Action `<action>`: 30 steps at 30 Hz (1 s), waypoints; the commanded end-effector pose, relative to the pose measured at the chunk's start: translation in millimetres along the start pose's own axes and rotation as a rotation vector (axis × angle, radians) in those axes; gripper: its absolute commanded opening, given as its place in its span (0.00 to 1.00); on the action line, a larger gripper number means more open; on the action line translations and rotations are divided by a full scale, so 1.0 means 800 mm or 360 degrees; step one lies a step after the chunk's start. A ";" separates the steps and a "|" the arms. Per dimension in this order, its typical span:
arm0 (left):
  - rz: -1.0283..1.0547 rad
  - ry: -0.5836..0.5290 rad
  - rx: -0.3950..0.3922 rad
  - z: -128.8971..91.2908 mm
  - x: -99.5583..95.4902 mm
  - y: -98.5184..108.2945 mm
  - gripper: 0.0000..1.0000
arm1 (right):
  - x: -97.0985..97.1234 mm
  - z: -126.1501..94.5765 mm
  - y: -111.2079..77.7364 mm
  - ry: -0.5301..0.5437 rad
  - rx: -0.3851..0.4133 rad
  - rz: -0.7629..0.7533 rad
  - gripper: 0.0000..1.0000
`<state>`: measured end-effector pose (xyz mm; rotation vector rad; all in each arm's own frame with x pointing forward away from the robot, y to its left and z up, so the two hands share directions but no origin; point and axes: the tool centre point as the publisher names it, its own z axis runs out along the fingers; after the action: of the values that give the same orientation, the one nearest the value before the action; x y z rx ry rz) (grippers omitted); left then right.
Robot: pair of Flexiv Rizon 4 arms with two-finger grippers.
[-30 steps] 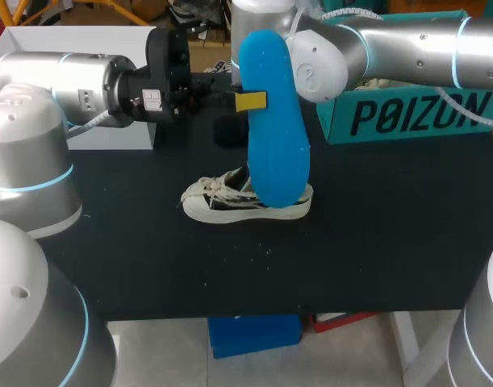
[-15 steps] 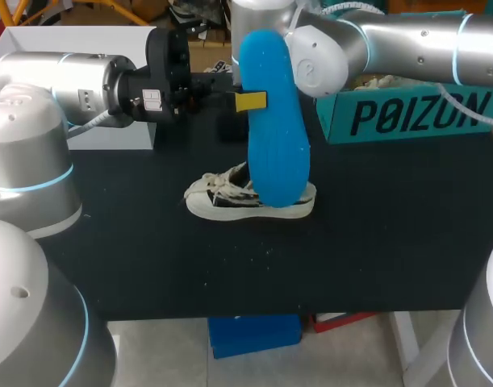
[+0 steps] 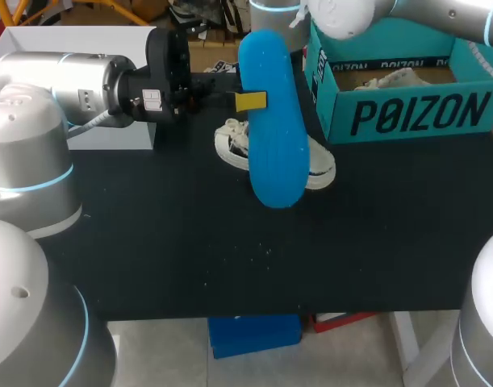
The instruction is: Take the shoe out of the shoebox, open the shoe tongue, remove and reinsert the insole, then place the shoe into the shoebox
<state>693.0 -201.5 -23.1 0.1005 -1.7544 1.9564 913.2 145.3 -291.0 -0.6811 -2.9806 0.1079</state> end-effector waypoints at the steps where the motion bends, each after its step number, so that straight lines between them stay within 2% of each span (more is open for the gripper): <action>1: 0.0003 -0.0005 0.0003 0.001 0.000 0.001 0.00 | 0.010 -0.003 -0.005 -0.0026 -0.0069 0.0940 0.00; 8: 0.0003 -0.0005 0.0003 0.001 0.000 0.001 0.00 | 0.027 -0.001 0.005 -0.0037 -0.0143 0.1349 0.00; 15: 0.0003 -0.0005 0.0003 0.001 0.000 0.001 0.00 | 0.035 0.002 0.011 -0.0048 -0.0189 0.1642 0.00; 21: 0.0003 -0.0005 0.0003 0.001 0.000 0.001 0.00 | 0.046 0.016 0.027 -0.0057 -0.0179 0.1714 0.00; 30: 0.0003 -0.0005 0.0003 0.001 0.000 0.001 0.00 | 0.038 0.057 0.041 -0.0155 -0.0181 0.1726 0.00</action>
<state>693.0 -201.5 -23.1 0.1004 -1.7544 1.9564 896.0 178.2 -325.5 -2.1287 -2.3746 0.0234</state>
